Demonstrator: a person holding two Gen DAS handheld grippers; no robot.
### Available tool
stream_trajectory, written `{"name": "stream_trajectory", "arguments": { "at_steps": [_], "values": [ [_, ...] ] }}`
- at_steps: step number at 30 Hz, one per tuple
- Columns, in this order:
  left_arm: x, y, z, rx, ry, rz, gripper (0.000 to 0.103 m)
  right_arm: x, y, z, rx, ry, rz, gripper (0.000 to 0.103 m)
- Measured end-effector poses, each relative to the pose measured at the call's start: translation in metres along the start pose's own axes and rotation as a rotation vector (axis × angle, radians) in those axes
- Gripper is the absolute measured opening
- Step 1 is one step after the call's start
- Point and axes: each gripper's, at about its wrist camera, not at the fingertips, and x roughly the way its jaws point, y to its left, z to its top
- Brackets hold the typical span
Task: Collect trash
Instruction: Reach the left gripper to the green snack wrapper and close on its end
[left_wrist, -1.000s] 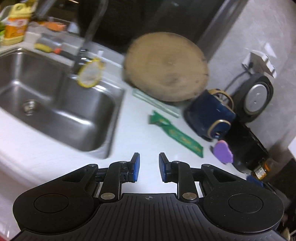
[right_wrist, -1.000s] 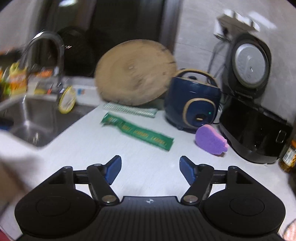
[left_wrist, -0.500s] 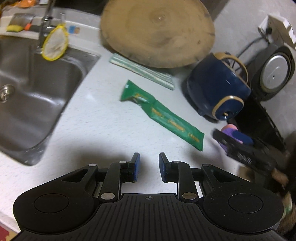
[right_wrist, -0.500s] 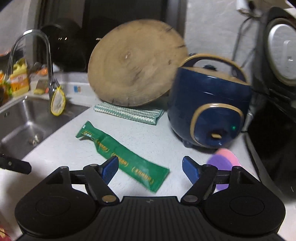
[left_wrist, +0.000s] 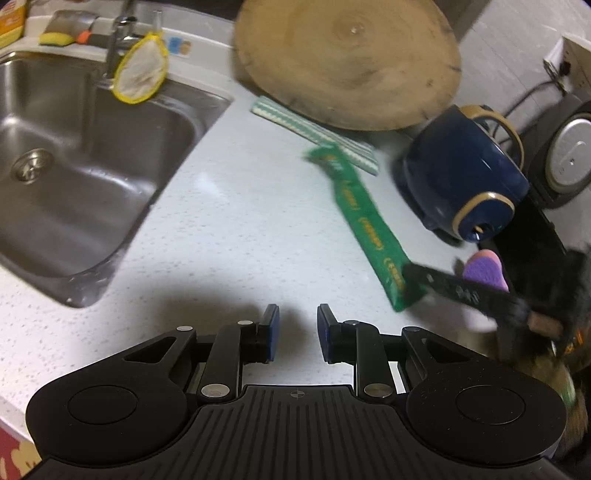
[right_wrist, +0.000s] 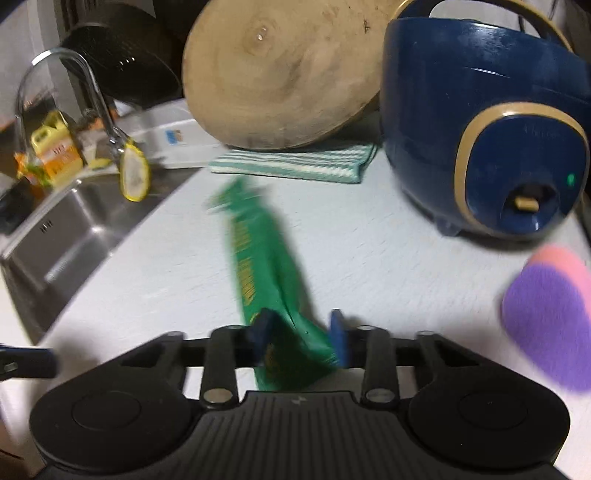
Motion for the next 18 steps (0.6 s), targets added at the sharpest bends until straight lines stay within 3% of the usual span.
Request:
{"name": "stream_trajectory", "arguments": {
  "at_steps": [7, 12, 15, 16, 18],
  "values": [
    [-0.009, 0.009, -0.008, 0.001, -0.006, -0.027, 0.026, -0.026, 0.043, -0.049, 0.083, 0.063, 0.043, 0.021],
    [-0.013, 0.015, -0.014, -0.012, -0.001, -0.034, 0.026, -0.048, 0.074, -0.075, 0.066, 0.022, 0.058, 0.021],
    [-0.021, 0.015, -0.014, -0.004, -0.007, -0.042, 0.026, -0.063, 0.073, -0.072, 0.041, -0.032, 0.049, 0.021],
    [-0.026, 0.015, -0.014, 0.008, -0.015, -0.042, 0.026, -0.067, 0.069, -0.068, 0.023, -0.056, 0.031, 0.023],
    [-0.032, 0.015, -0.014, 0.03, -0.025, -0.024, 0.026, -0.07, 0.061, -0.058, -0.012, -0.089, -0.001, 0.039]
  ]
}}
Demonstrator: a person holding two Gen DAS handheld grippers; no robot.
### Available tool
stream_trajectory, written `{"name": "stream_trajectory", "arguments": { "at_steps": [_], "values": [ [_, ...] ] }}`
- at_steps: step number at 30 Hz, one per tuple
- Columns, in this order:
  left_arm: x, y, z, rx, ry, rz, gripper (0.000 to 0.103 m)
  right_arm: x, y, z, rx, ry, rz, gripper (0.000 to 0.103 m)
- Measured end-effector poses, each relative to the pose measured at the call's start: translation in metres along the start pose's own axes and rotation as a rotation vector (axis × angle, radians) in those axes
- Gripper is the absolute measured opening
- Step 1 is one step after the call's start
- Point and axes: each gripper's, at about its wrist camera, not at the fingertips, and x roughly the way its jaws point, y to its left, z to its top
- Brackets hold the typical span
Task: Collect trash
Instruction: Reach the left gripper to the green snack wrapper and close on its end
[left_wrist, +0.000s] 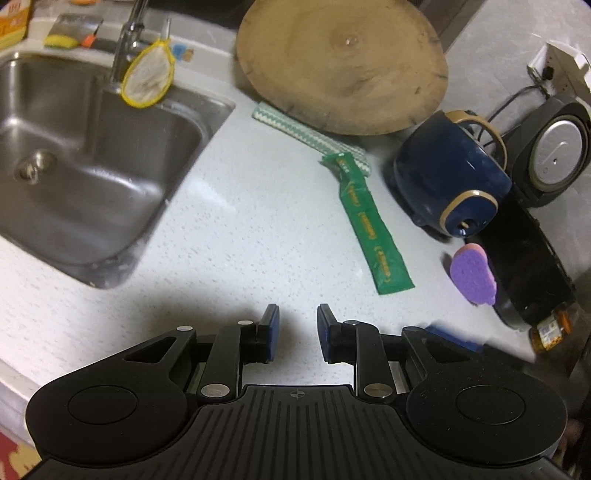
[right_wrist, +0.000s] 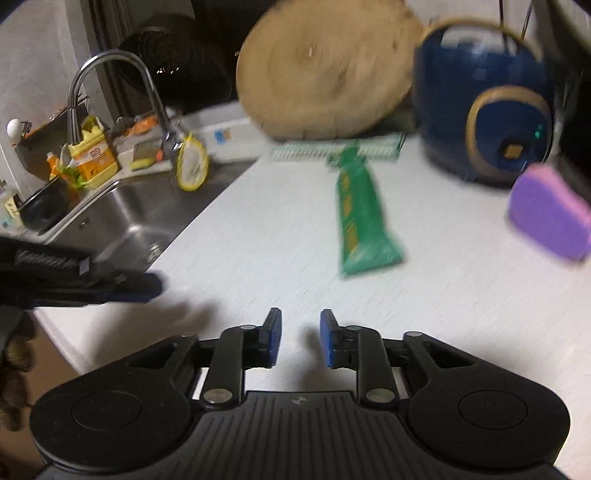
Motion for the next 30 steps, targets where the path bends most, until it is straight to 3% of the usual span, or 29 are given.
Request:
{"name": "stream_trajectory", "arguments": {
  "at_steps": [2, 8, 9, 10, 11, 14, 17, 19, 21, 22, 23, 26, 30],
  "values": [
    [-0.006, 0.001, -0.001, 0.017, -0.016, 0.022, 0.026, 0.004, -0.01, 0.012, -0.033, -0.019, -0.03, 0.065],
    [-0.005, 0.006, -0.001, 0.014, -0.029, 0.039, 0.026, 0.064, -0.025, 0.045, -0.163, 0.017, -0.06, 0.069],
    [-0.004, 0.005, 0.0, 0.019, -0.029, 0.037, 0.026, 0.076, -0.028, 0.049, -0.153, 0.017, -0.069, 0.068],
    [-0.003, 0.003, 0.002, 0.026, -0.029, 0.035, 0.026, 0.086, -0.03, 0.052, -0.136, 0.02, -0.075, 0.056],
    [-0.001, 0.002, 0.004, 0.029, -0.029, 0.033, 0.026, 0.096, -0.032, 0.055, -0.113, 0.04, -0.073, 0.027],
    [0.004, -0.003, 0.01, 0.038, -0.028, 0.025, 0.026, 0.094, -0.03, 0.056, -0.019, 0.065, -0.005, 0.02],
    [0.01, -0.008, 0.015, 0.044, -0.028, 0.021, 0.026, 0.07, -0.013, 0.039, 0.042, 0.097, 0.154, 0.02],
    [0.016, -0.012, 0.017, 0.05, -0.02, 0.019, 0.026, 0.054, 0.002, 0.023, 0.031, 0.11, 0.235, 0.023],
    [0.022, -0.017, 0.019, 0.06, -0.014, 0.022, 0.026, 0.037, 0.014, 0.009, -0.004, 0.081, 0.218, 0.043],
    [0.027, -0.021, 0.021, 0.066, -0.011, 0.023, 0.026, 0.029, 0.016, 0.003, -0.019, 0.055, 0.181, 0.059],
    [0.031, -0.024, 0.022, 0.07, -0.007, 0.024, 0.026, 0.021, 0.017, -0.001, -0.028, 0.027, 0.141, 0.064],
    [0.048, -0.037, 0.025, 0.089, -0.011, 0.053, 0.026, -0.001, 0.01, -0.008, -0.04, -0.022, 0.03, 0.064],
    [0.077, -0.06, 0.023, 0.223, -0.008, 0.21, 0.026, -0.018, -0.016, -0.011, 0.018, -0.041, -0.055, 0.064]
  ]
}}
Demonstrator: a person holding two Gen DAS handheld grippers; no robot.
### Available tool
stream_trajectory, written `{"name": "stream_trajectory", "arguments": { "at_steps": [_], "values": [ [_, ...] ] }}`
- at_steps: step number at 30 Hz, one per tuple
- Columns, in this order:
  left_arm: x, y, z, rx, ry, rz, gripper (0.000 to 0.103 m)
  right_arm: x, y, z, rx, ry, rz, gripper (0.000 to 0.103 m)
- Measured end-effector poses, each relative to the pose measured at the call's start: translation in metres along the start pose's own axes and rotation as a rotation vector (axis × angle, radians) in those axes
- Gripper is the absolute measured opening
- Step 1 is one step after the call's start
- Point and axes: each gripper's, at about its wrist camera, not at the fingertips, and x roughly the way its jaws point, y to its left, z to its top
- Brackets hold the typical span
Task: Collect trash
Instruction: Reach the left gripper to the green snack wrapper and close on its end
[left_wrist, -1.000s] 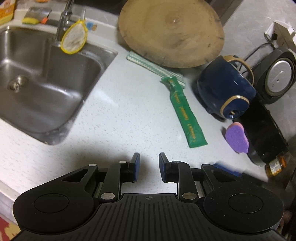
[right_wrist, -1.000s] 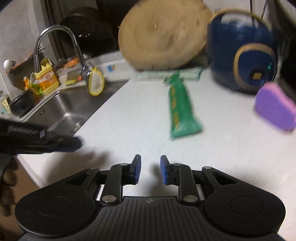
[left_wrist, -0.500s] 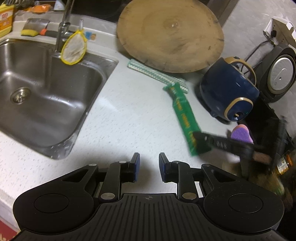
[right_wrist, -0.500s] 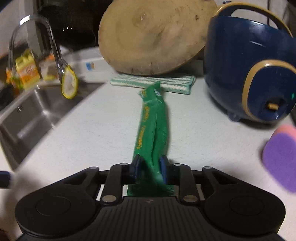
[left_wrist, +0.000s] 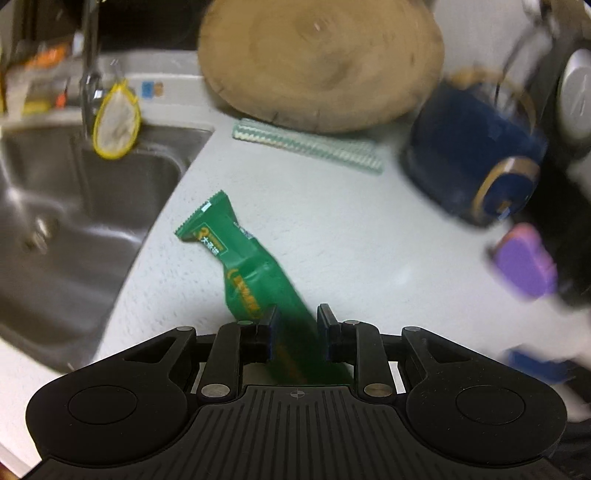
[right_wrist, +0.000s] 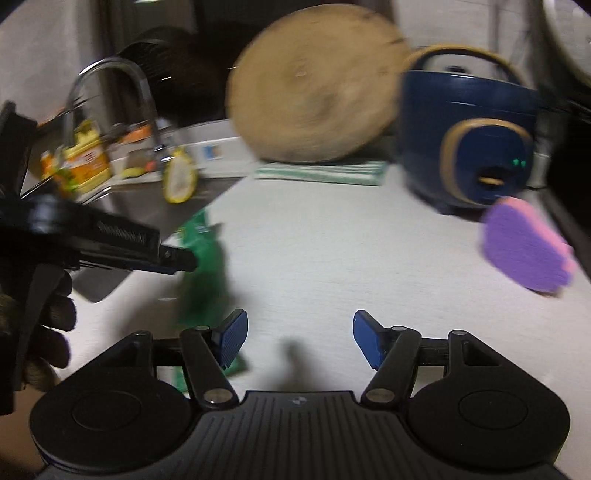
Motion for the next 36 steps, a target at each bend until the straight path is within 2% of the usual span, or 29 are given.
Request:
{"name": "stream_trajectory", "arguments": {
  "at_steps": [3, 5, 8, 12, 16, 19, 20, 23, 26, 29, 31, 33, 36],
  "values": [
    [0.013, -0.015, -0.009, 0.129, 0.003, 0.102, 0.04, -0.009, -0.019, -0.005, 0.049, -0.009, -0.053, 0.064],
    [0.015, -0.02, -0.012, 0.184, -0.008, 0.138, 0.041, -0.013, -0.028, -0.009, 0.08, -0.011, -0.075, 0.065],
    [0.016, -0.02, -0.012, 0.195, -0.001, 0.143, 0.041, -0.015, -0.036, -0.017, 0.11, -0.002, -0.097, 0.065],
    [0.018, -0.015, -0.007, 0.135, 0.028, 0.087, 0.041, -0.015, -0.039, -0.023, 0.126, 0.011, -0.11, 0.065],
    [0.016, -0.01, -0.005, 0.045, 0.055, -0.106, 0.041, -0.013, -0.038, -0.028, 0.132, 0.034, -0.108, 0.065],
    [0.016, -0.023, -0.008, 0.138, 0.078, -0.272, 0.04, -0.013, -0.034, -0.03, 0.126, 0.042, -0.101, 0.065],
    [0.015, -0.028, -0.01, 0.173, 0.081, -0.305, 0.04, -0.014, -0.033, -0.031, 0.121, 0.04, -0.099, 0.065],
    [0.011, -0.04, -0.015, 0.229, 0.077, -0.3, 0.04, -0.018, -0.027, -0.032, 0.095, 0.025, -0.108, 0.066],
    [0.005, -0.044, -0.015, 0.191, 0.056, -0.298, 0.04, -0.019, -0.024, -0.033, 0.074, 0.015, -0.129, 0.066],
    [0.0, -0.044, -0.01, 0.145, 0.036, -0.297, 0.04, -0.017, -0.016, -0.036, 0.05, 0.018, -0.11, 0.066],
    [-0.003, -0.044, -0.007, 0.147, 0.026, -0.293, 0.04, -0.014, -0.005, -0.039, 0.048, 0.035, -0.061, 0.064],
    [-0.006, -0.044, -0.003, 0.163, 0.025, -0.285, 0.04, -0.009, 0.009, -0.04, 0.044, 0.051, 0.022, 0.056],
    [-0.006, -0.042, -0.005, 0.193, 0.049, -0.278, 0.04, -0.001, 0.034, -0.04, 0.001, 0.073, 0.117, 0.055]
  ]
}}
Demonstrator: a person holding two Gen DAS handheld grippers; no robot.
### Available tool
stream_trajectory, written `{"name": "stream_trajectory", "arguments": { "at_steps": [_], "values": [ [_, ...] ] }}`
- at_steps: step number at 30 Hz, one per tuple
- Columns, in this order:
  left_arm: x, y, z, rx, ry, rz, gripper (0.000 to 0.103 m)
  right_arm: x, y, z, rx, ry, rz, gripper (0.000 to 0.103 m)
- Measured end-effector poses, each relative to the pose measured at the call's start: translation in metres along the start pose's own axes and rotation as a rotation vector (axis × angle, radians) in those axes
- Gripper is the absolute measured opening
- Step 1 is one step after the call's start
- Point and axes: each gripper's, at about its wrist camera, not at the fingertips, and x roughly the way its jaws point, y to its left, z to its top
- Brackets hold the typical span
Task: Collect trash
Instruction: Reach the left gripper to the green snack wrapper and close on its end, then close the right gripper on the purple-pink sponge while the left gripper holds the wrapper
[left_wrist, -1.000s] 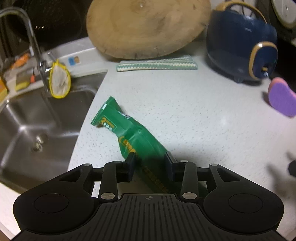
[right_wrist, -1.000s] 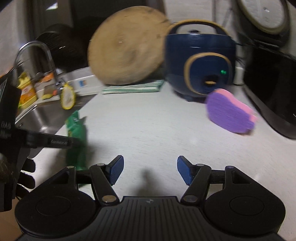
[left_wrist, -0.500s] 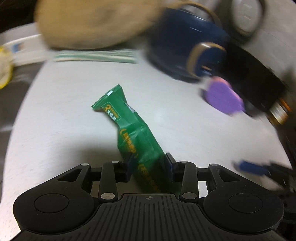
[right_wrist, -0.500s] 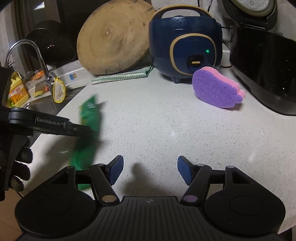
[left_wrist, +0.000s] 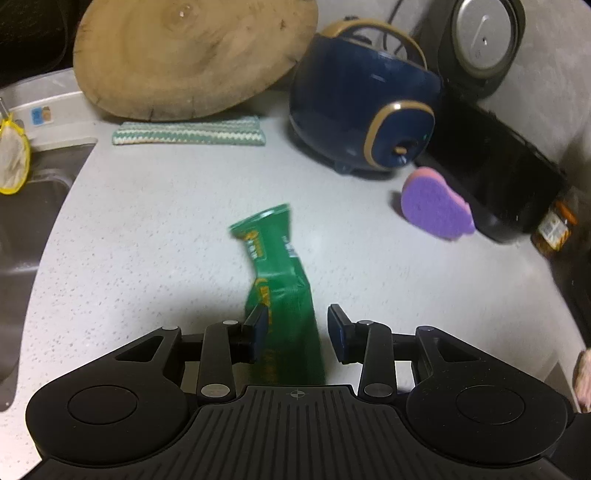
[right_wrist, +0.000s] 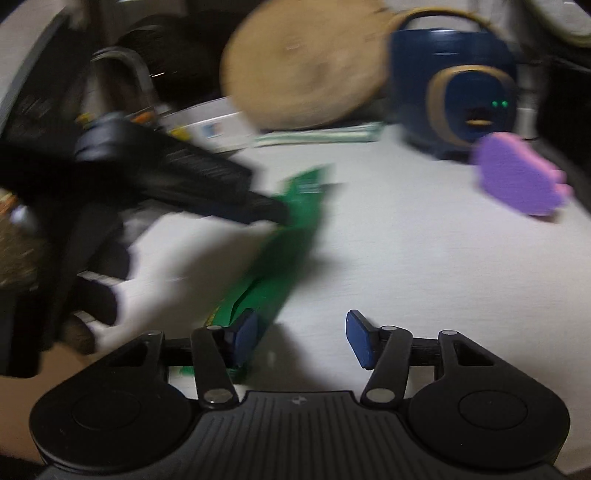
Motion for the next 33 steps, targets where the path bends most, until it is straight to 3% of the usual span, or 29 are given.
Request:
{"name": "stream_trajectory", "arguments": {
  "at_steps": [3, 8, 18, 24, 26, 28, 33],
  "values": [
    [0.006, -0.004, -0.006, 0.052, 0.042, 0.009, 0.04, 0.002, 0.015, 0.0, -0.056, 0.002, 0.013, 0.055],
    [0.019, -0.015, -0.015, 0.156, 0.077, 0.109, 0.042, -0.013, 0.0, 0.001, -0.043, -0.037, -0.09, 0.062],
    [0.024, -0.009, -0.015, 0.14, 0.07, 0.118, 0.05, -0.035, -0.05, 0.002, -0.008, -0.065, -0.352, 0.067],
    [0.019, -0.008, -0.019, 0.142, 0.068, 0.098, 0.05, -0.039, -0.07, 0.016, -0.129, -0.106, -0.511, 0.071],
    [0.015, -0.005, -0.022, 0.117, 0.054, 0.089, 0.046, -0.04, -0.081, 0.026, -0.163, -0.142, -0.554, 0.074],
    [0.012, -0.005, -0.025, 0.115, 0.042, 0.098, 0.031, -0.038, -0.098, 0.04, -0.181, -0.179, -0.587, 0.077],
    [-0.002, 0.006, -0.034, 0.001, 0.007, 0.038, 0.022, -0.012, -0.142, 0.078, -0.202, -0.175, -0.605, 0.077]
  ]
}}
